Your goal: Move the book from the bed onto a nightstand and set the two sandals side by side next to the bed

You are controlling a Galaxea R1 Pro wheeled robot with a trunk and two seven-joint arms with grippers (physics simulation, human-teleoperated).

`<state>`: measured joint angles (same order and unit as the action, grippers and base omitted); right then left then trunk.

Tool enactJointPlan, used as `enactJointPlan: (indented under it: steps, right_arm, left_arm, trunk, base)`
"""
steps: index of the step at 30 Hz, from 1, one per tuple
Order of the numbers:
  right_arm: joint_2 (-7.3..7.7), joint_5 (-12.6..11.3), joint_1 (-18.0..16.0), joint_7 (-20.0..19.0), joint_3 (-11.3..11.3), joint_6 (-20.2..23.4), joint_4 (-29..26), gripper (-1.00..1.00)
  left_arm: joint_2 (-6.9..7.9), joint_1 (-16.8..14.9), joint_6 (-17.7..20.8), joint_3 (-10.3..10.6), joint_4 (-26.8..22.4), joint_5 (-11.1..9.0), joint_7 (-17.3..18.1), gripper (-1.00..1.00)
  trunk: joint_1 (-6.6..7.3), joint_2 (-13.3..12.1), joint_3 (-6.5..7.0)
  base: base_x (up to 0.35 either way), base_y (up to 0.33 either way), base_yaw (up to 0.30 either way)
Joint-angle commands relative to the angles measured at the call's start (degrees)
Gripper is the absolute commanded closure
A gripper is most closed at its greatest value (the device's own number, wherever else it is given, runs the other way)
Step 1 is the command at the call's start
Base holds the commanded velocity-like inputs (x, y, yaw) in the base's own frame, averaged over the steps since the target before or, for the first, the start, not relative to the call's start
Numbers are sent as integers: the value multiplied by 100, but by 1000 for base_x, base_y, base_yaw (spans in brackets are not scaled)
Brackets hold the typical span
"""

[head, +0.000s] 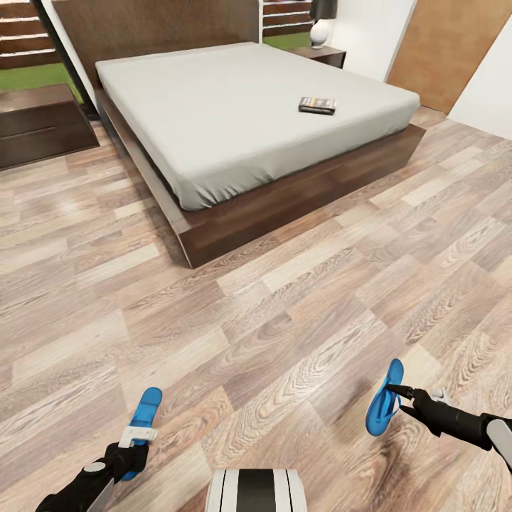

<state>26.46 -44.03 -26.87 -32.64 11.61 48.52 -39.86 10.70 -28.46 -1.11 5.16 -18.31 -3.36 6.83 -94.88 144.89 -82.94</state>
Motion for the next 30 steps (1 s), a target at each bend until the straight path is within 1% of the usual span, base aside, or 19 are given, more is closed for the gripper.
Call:
enactJointPlan:
  steps: [1,19,20,22,23,24,25,26,27,30]
  right_arm:
    - [-1,17,-2,-14,17,30,4,100]
    - [-1,18,6,-14,17,26,22,100]
    - [-1,18,6,-14,17,26,23,100]
    - [-1,18,6,-14,17,26,23,100]
    - [-1,18,6,-14,17,26,23,100]
    - [-1,18,6,-14,17,26,23,100]
    - [-1,18,6,-14,17,26,23,100]
    - [-1,18,6,-12,17,26,23,100]
    - [-1,18,6,-10,17,23,23,100]
    - [-1,27,6,-6,12,15,31,100]
  left_arm:
    - [4,-2,-14,46,3,-24,3,100]
    - [9,-2,-14,40,3,-35,58,100]
    - [10,-2,-13,39,2,-47,88,100]
    - [16,-2,-12,30,-3,-114,271,100]
    - [24,-2,-12,25,-4,-178,469,100]
    - [36,-2,-6,15,-5,-315,906,100]
    - [50,-2,3,9,-5,-499,1496,100]
    - [48,-2,25,13,-5,-811,2617,100]
    - [42,-2,28,21,-5,-852,2777,100]
    - [25,-2,23,33,-9,-920,3049,100]
  trunk:
    - [3,0,19]
    - [50,-24,418]
    - [52,-26,440]
    - [57,-28,485]
    - [60,-30,507]
    - [63,-31,529]
    - [65,-32,551]
    - [68,-34,573]
    - [70,-35,595]
    - [78,-39,662]
  base:
    - [0,0,0]
    - [0,0,0]
    - [0,0,0]
    - [0,0,0]
    - [0,0,0]
    - [0,0,0]
    - [0,0,0]
    - [0,0,0]
    - [0,0,0]
    - [0,0,0]
